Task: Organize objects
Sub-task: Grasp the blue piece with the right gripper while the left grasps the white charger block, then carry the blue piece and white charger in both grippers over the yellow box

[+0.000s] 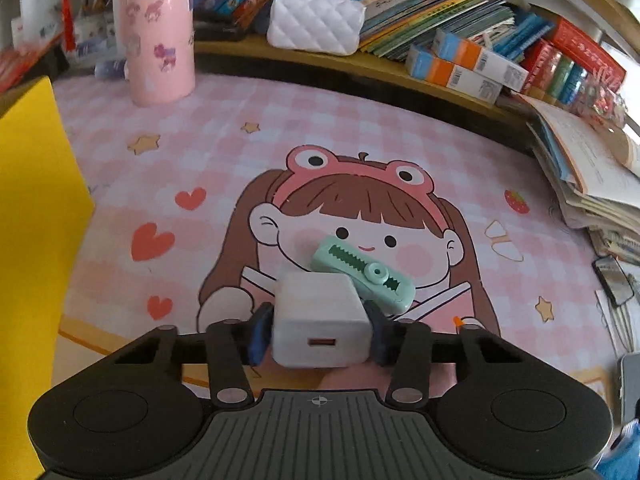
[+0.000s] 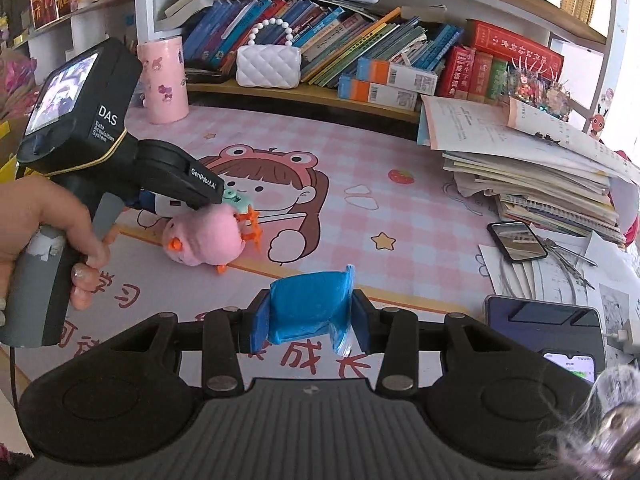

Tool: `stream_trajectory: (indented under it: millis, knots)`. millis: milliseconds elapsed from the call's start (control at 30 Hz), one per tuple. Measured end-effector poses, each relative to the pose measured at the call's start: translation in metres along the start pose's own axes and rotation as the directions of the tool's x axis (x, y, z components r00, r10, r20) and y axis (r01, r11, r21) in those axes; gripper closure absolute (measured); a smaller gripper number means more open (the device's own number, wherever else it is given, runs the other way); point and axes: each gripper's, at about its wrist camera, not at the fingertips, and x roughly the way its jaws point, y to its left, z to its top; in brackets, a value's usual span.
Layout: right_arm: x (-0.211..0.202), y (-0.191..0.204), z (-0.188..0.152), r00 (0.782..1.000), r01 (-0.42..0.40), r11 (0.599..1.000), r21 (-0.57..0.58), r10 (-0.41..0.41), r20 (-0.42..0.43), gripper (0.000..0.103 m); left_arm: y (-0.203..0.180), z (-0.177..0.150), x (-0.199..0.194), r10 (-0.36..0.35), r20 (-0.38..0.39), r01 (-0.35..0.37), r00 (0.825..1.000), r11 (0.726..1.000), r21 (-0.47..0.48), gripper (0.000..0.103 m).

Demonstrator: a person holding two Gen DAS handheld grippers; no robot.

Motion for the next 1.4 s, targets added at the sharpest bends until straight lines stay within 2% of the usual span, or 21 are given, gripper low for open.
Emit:
stream_trajectory:
  millis: [167, 433, 600, 833, 1400]
  knots:
    - [0.000, 0.008, 0.001, 1.000, -0.010, 1.000, 0.000, 0.010, 0.000, 0.064, 0.015, -0.009, -0.025, -0.019, 0.042, 0.020, 0.999, 1.000, -0.005, 0.061]
    - [-0.004, 0.043, 0.005, 0.999, -0.047, 0.998, -0.048, 0.047, -0.002, 0.064, 0.044, -0.041, -0.095, -0.129, 0.095, 0.129, 0.987, 0.992, 0.003, 0.061]
    - [-0.014, 0.070, 0.003, 0.998, -0.059, 0.997, -0.053, 0.059, -0.004, 0.064, 0.075, -0.073, -0.133, -0.157, 0.086, 0.162, 0.984, 0.985, -0.061, 0.061]
    - [-0.026, 0.116, 0.001, 0.997, -0.081, 0.995, -0.051, 0.079, -0.024, 0.064, 0.127, -0.098, -0.169, -0.131, 0.106, 0.142, 0.986, 0.985, -0.103, 0.061]
    - [-0.078, 0.270, -0.035, 0.976, -0.219, 0.956, -0.196, 0.211, -0.057, 0.064, 0.250, -0.160, -0.251, -0.063, 0.156, 0.093, 0.986, 0.977, -0.193, 0.061]
